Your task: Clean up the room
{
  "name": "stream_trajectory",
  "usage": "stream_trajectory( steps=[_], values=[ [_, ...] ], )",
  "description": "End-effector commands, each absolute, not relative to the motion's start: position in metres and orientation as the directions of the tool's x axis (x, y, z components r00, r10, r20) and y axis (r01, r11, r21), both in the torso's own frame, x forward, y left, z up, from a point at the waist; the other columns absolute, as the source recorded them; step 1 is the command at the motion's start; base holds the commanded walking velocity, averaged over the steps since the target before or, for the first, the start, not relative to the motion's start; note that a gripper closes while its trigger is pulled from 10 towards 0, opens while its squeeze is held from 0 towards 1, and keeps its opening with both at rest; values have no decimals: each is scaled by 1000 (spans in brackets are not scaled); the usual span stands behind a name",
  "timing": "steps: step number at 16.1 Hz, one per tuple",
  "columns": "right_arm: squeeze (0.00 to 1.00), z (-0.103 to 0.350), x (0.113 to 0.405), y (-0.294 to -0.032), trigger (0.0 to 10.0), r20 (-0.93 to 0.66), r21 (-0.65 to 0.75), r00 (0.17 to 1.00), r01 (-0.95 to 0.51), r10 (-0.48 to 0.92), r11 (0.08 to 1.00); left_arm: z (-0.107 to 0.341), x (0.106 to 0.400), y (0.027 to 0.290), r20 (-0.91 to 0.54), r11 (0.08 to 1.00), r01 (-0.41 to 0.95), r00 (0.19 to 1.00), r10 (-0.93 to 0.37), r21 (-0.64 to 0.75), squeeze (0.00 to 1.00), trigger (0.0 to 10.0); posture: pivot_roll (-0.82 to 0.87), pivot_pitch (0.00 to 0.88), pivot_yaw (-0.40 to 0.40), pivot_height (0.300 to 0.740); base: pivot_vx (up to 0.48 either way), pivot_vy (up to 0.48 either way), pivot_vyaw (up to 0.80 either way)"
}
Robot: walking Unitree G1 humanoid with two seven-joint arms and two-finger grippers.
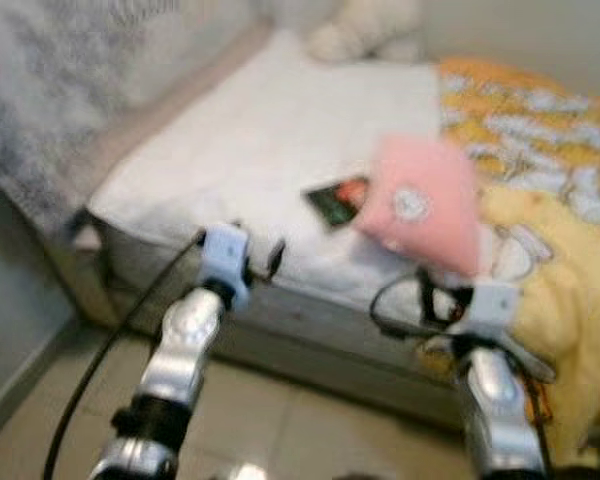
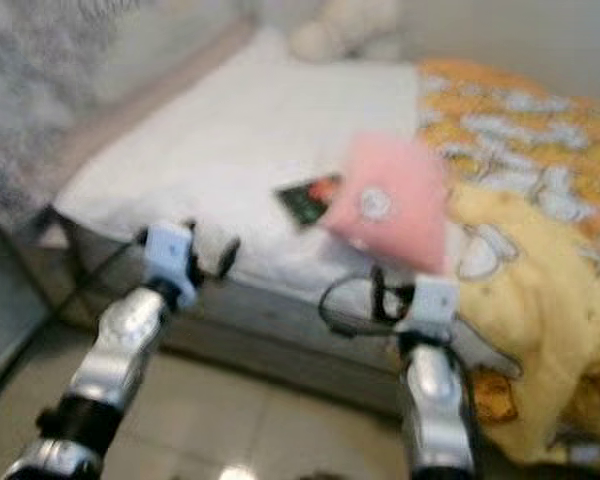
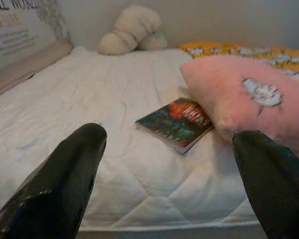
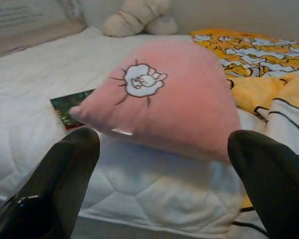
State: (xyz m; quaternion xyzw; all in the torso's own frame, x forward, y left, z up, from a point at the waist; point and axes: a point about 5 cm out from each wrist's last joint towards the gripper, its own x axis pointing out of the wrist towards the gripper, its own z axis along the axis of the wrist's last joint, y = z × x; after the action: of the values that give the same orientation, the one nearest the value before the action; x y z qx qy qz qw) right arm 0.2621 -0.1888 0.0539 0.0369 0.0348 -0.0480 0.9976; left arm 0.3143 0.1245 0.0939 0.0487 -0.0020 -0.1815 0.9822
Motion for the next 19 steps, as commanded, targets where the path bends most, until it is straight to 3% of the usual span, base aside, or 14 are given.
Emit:
stream_trajectory(
  steps=[1, 4, 8, 19],
  values=[
    [0, 64, 267, -196, 10000, -40, 42, 994, 103, -101, 994, 92, 314, 118, -21, 927, 365, 931, -365, 85, 0, 10000, 91, 0, -40, 740, 0, -454, 0],
    [0, 61, 266, -196, 10000, -54, 26, 993, 103, -101, 994, 88, 316, 130, -38, 957, 275, 961, -272, 94, 0, 10000, 83, 0, -37, 740, 114, -404, 0],
    [0, 59, 266, -199, 10000, -69, 61, 992, 107, -103, 992, 84, 318, 143, -64, 981, 192, 980, -190, 12, 0, 10000, 79, 0, -34, 740, 120, 0, 0],
    [0, 57, 270, -207, 10000, -102, 23, 986, 135, -132, 991, 93, 325, 135, -32, 972, 235, 972, -234, 25, 0, 10000, 72, 0, -30, 740, 480, 0, -166]
  ],
)
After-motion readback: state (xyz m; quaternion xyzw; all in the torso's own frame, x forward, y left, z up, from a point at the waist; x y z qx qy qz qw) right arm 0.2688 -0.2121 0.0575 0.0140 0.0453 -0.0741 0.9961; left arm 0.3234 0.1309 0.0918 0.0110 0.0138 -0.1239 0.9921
